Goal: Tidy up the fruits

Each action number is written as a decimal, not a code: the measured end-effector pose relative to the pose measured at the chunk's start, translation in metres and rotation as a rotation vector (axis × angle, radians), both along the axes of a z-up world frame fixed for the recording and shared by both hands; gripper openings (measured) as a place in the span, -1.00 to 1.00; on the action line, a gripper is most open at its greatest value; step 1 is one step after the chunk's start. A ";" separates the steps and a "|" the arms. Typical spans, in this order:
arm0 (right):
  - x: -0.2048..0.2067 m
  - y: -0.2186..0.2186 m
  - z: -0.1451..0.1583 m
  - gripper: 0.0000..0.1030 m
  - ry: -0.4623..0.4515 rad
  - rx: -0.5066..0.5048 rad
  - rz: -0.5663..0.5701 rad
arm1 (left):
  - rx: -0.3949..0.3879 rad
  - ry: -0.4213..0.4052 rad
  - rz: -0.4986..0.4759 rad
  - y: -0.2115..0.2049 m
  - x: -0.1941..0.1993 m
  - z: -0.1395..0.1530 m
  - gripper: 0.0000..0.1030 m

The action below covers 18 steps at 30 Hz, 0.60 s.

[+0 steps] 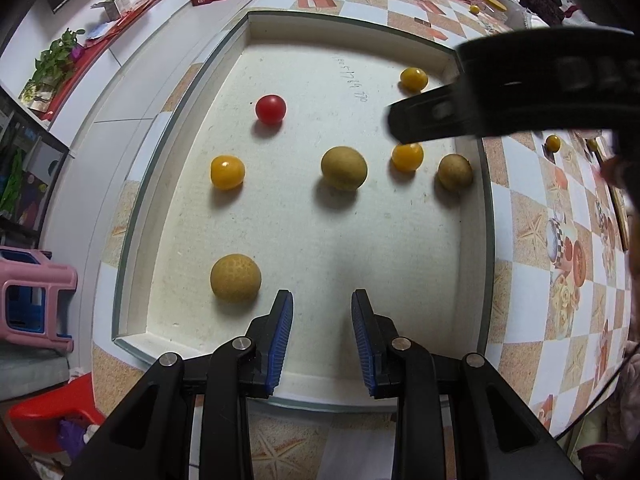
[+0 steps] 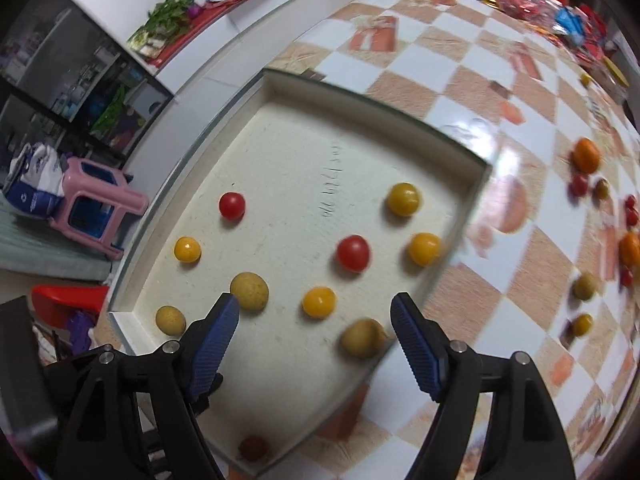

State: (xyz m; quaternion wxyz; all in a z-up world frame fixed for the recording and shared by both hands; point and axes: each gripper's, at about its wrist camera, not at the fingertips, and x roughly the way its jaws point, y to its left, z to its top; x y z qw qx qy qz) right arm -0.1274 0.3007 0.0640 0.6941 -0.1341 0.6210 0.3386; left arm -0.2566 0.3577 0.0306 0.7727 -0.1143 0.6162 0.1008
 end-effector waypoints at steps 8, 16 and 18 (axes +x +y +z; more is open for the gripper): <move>-0.008 -0.033 0.013 0.70 0.023 -0.057 -0.075 | 0.002 -0.018 0.017 0.006 -0.006 0.016 0.63; -0.027 -0.051 0.026 0.85 0.017 -0.117 -0.101 | 0.031 0.024 0.023 0.010 -0.009 0.027 0.71; -0.033 -0.054 0.033 0.99 0.011 -0.130 -0.099 | 0.053 0.036 0.016 0.013 -0.014 0.031 0.71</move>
